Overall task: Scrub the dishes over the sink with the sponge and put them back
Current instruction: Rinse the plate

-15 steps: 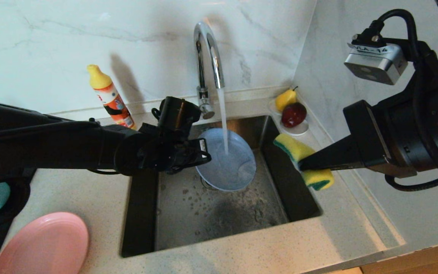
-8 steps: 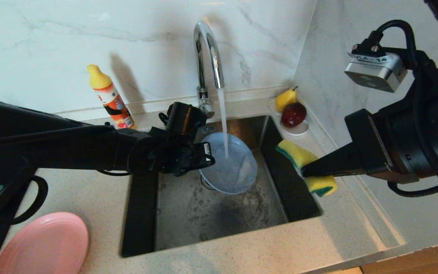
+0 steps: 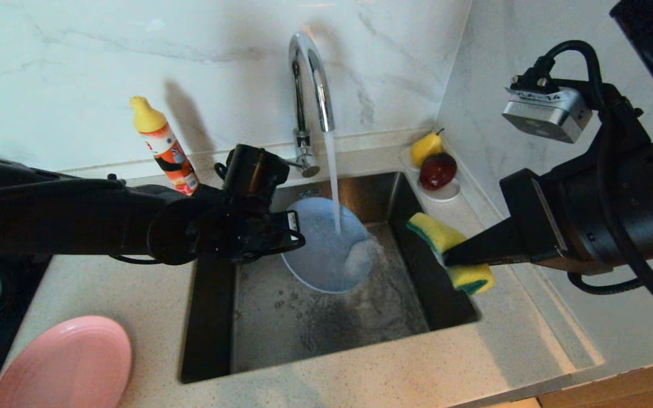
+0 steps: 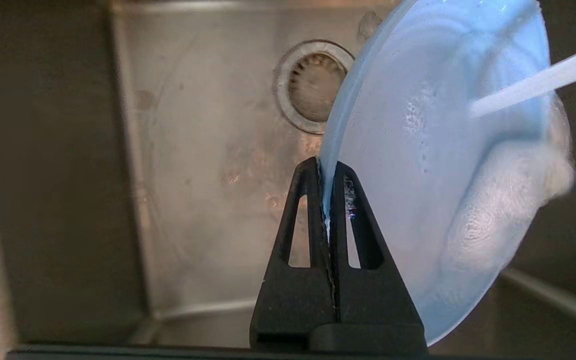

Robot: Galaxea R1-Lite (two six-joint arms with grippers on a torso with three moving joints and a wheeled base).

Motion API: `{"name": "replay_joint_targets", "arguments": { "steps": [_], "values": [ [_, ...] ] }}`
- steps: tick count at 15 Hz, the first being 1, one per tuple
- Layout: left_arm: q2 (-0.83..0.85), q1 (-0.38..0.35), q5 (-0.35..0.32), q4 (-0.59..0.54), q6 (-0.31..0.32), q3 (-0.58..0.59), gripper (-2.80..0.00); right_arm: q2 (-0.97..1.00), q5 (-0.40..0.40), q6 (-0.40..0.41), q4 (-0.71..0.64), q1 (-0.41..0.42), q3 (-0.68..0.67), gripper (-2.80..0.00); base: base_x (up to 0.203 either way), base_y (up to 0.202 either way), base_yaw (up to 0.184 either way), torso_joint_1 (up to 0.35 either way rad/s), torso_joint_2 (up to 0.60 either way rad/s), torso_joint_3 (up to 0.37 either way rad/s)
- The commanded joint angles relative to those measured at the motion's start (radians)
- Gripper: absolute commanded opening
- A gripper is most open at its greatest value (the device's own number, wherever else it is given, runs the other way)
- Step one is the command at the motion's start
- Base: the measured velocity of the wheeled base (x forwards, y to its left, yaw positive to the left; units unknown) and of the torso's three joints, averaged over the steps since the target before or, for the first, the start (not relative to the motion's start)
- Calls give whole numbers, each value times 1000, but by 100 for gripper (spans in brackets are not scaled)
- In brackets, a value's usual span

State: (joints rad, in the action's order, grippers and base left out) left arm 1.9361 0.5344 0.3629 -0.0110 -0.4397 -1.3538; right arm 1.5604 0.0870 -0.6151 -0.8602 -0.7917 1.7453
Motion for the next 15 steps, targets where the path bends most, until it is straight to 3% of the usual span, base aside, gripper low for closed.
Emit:
{"name": "replay_joint_targets", "arguments": {
  "steps": [1,4,7,10,15],
  "values": [
    [-92,-22,13,-1,21,39,-280,12,0,-3,-5,0,-1,-280,0,0,0,0,0,0],
    [-195,-50,81,12,137,130,-280,12,-1,-5,-6,2,-4,-280,0,0,0,0,0,0],
    [-298,-94,104,46,229,202,-280,17,-1,-6,-6,3,-4,-280,0,0,0,0,0,0],
    [-386,-121,105,155,352,282,-280,30,-3,-8,-8,3,-4,-280,0,0,0,0,0,0],
    [-468,-125,105,443,557,424,-280,40,-3,-11,-8,3,-15,-280,0,0,0,0,0,0]
  ]
}}
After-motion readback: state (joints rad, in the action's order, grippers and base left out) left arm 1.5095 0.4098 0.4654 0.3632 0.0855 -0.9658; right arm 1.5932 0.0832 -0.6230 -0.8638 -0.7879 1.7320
